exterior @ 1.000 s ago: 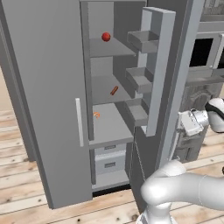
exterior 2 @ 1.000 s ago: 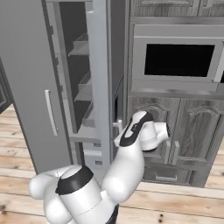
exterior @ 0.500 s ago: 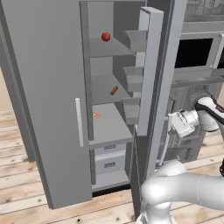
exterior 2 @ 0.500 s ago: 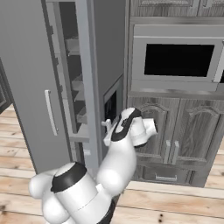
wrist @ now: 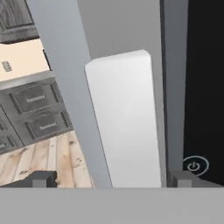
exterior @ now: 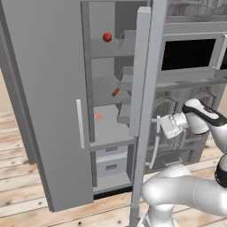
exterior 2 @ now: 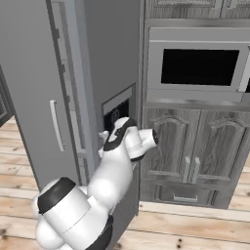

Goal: Store the hot dog in the freezer for long-term storage. Close the freezer door after placing the cooked food.

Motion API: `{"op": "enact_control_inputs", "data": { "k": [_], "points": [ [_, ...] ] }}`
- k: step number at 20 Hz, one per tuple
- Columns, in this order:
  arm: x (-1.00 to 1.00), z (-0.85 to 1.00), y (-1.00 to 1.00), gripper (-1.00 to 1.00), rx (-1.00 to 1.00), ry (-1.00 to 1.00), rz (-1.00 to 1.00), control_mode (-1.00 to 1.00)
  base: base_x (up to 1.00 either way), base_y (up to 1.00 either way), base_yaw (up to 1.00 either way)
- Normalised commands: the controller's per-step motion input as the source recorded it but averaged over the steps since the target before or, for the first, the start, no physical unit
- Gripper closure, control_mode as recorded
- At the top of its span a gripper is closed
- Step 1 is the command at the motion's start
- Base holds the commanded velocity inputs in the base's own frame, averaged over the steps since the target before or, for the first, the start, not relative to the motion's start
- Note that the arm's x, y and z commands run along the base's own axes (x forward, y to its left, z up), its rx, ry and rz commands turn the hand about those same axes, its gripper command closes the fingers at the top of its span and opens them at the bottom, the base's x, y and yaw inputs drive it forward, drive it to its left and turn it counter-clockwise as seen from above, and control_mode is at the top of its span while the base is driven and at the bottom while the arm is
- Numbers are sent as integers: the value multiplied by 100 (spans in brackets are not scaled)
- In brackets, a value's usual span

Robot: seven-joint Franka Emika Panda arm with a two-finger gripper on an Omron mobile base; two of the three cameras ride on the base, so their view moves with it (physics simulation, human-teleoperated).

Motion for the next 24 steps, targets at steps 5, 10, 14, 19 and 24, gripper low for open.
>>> {"op": "enact_control_inputs", "data": {
  "k": [5, 10, 14, 19, 24],
  "points": [
    [0, 1, 50, -100, -6, 3, -17, -100, 0, 0, 0],
    [0, 0, 44, -100, -4, 3, -21, -100, 0, 0, 0],
    [11, 0, 42, -100, -10, 4, -21, -100, 0, 0, 0],
    [24, 5, 33, -100, -13, 5, -19, -100, 0, 0, 0],
    [25, 2, 38, -100, -13, 10, -19, -100, 0, 0, 0]
  ]
}}
